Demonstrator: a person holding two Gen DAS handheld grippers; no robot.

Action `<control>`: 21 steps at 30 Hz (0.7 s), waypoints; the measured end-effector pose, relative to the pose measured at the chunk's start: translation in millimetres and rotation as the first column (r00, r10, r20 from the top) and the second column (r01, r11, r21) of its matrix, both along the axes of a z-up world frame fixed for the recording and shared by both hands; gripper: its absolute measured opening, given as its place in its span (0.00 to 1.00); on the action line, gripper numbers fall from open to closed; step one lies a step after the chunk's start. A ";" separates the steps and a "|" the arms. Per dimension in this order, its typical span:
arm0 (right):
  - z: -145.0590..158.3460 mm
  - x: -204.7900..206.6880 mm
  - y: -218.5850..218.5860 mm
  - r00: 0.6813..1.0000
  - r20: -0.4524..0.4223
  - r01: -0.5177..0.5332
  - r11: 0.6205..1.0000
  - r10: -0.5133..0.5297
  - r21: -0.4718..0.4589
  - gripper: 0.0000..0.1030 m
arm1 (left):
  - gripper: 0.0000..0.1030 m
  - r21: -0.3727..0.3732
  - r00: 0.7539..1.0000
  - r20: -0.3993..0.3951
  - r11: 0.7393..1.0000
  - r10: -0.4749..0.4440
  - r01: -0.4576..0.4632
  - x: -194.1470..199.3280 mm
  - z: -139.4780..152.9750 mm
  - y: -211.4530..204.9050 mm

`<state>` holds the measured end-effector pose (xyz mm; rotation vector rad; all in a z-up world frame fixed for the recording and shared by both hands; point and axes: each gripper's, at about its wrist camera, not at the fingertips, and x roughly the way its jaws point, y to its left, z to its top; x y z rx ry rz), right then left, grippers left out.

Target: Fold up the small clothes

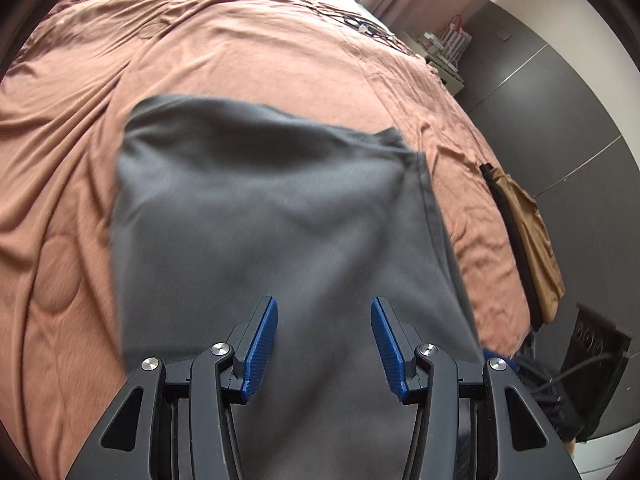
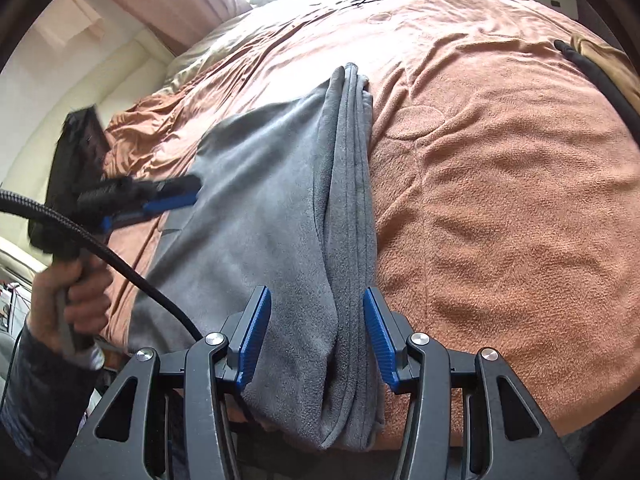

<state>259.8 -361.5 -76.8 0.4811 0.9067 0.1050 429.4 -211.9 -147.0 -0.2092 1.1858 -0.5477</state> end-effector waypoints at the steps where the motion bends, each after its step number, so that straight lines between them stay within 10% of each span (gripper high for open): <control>1: 0.0 -0.9 2.0 1.000 -0.005 -0.002 1.000 0.001 -0.012 0.44 | 0.49 0.027 1.000 0.000 1.000 0.006 -0.006 -6.4 -1.8 3.7; 21: -11.2 -44.4 5.0 0.995 -0.069 0.069 0.990 -0.078 -0.124 0.44 | 0.46 0.048 1.000 -0.017 0.999 0.018 -0.017 -102.7 -18.6 17.1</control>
